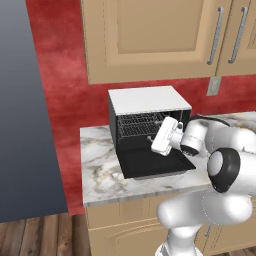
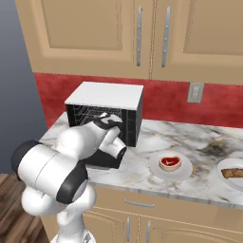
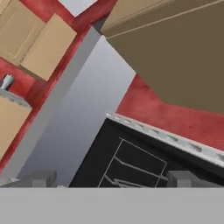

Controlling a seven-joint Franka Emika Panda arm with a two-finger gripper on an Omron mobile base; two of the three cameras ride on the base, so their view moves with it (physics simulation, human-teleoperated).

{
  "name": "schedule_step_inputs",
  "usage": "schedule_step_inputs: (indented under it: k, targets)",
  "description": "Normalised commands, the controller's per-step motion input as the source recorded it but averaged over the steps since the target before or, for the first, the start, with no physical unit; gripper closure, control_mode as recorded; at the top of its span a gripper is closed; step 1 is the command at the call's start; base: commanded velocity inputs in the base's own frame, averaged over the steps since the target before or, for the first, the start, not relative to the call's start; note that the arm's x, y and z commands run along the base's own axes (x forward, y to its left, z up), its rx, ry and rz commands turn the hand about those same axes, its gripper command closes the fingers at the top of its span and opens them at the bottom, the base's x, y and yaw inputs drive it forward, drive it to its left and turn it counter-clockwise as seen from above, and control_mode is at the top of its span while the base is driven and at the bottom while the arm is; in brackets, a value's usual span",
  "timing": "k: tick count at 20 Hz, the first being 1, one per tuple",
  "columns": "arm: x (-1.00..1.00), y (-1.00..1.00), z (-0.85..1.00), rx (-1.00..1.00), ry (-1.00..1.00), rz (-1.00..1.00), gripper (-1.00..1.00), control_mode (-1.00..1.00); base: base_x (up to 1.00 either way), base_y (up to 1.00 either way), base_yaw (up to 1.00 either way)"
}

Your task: Open the toaster oven door. Place the baguette on the bottom rack in the toaster oven and place the steak on the top rack.

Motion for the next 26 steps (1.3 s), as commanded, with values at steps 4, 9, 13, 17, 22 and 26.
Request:
schedule_step_inputs:
  k: [4,9,13,17,22,26]
  targets:
    - [0.34,0.00,0.00,0.00,-0.07,-0.20,-1.00,-1.00,0.00,0.00,0.00]
    - [0.57,0.01,0.01,0.00,0.00,-0.18,-1.00,-1.00,0.00,0.00,0.00]
    - [0.63,0.04,-0.09,0.00,0.00,-0.14,-1.00,-1.00,0.00,0.00,0.00]
    - [0.63,0.00,-0.30,0.00,0.02,-0.08,-1.00,-1.00,0.00,0.00,0.00]
    - [0.58,0.00,-0.44,0.00,0.01,-0.04,-1.00,-1.00,0.00,0.00,0.00]
    - [0.63,0.00,-0.09,0.00,0.00,-0.03,-1.00,-1.00,0.00,0.00,0.00]
